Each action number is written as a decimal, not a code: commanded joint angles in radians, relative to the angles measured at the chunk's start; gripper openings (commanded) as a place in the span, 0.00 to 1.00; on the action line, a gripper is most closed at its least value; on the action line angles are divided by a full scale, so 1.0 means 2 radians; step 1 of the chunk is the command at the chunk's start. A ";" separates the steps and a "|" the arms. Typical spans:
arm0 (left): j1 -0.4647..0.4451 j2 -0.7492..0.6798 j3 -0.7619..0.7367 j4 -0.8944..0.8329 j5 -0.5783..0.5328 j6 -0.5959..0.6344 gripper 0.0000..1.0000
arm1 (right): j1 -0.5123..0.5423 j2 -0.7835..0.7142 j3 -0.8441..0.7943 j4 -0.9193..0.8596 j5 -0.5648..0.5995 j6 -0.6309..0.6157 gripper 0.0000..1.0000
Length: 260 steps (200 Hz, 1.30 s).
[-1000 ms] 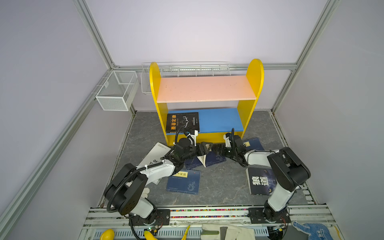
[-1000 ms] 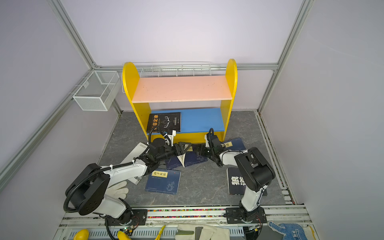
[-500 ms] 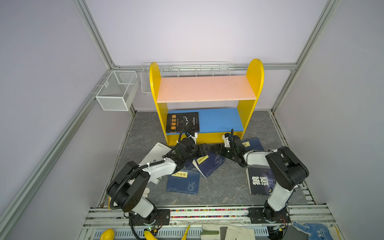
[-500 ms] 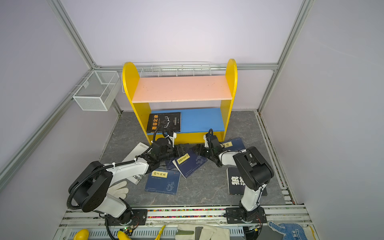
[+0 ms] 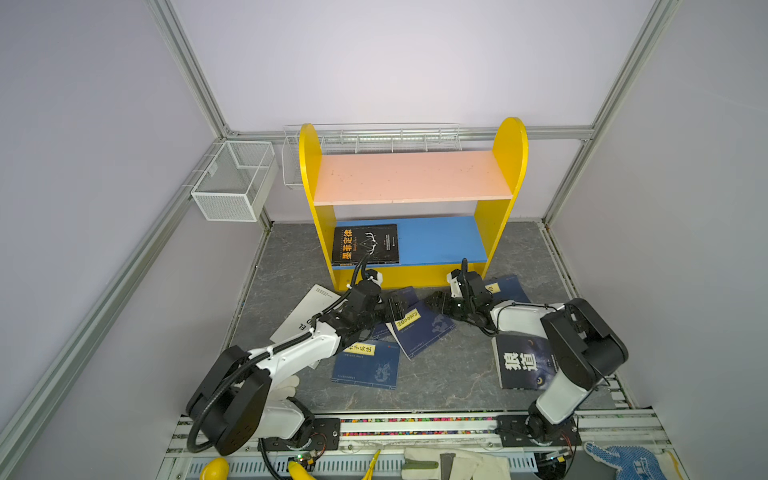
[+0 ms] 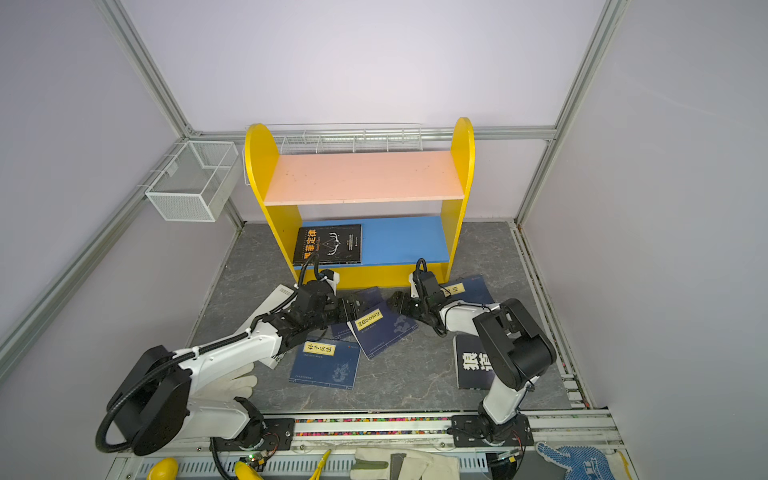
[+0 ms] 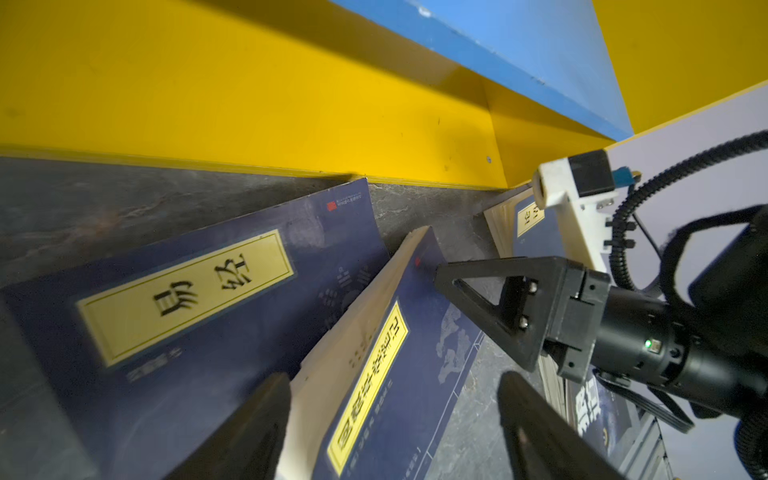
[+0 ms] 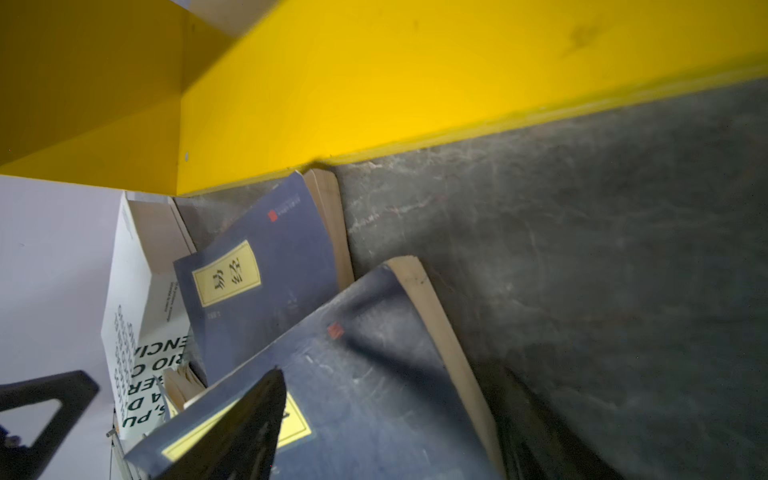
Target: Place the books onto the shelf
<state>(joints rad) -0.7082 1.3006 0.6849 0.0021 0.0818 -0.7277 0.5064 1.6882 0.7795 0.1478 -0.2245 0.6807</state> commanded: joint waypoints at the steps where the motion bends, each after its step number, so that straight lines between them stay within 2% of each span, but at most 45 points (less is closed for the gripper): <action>1: -0.003 -0.030 -0.028 -0.070 0.001 -0.044 0.84 | 0.004 -0.013 0.000 -0.112 0.031 -0.031 0.82; 31: -0.011 -0.024 -0.056 -0.057 0.045 -0.103 0.85 | 0.004 -0.008 -0.002 -0.114 0.035 -0.032 0.85; 88: -0.034 0.039 -0.068 0.031 0.031 -0.135 0.85 | 0.012 0.004 -0.025 -0.089 0.032 -0.017 0.87; 142: -0.041 0.110 -0.059 0.101 0.005 -0.155 0.80 | 0.013 0.027 -0.039 -0.058 0.020 0.000 0.87; 171: -0.043 0.134 -0.051 0.149 0.015 -0.166 0.77 | 0.013 0.042 -0.042 -0.042 0.012 0.009 0.86; 191: -0.043 0.138 -0.042 0.174 0.026 -0.173 0.70 | 0.012 0.048 -0.042 -0.040 0.012 0.012 0.86; 247: -0.054 0.097 0.016 0.108 0.017 -0.163 0.58 | 0.013 0.057 -0.041 -0.036 0.013 0.018 0.86; 260: -0.055 0.085 0.017 0.097 0.010 -0.157 0.53 | 0.013 0.058 -0.041 -0.035 0.014 0.019 0.86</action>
<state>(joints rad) -0.8043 1.5257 0.6758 0.2333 0.1234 -1.0534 0.5236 1.7195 0.7570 0.2657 -0.1986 0.6773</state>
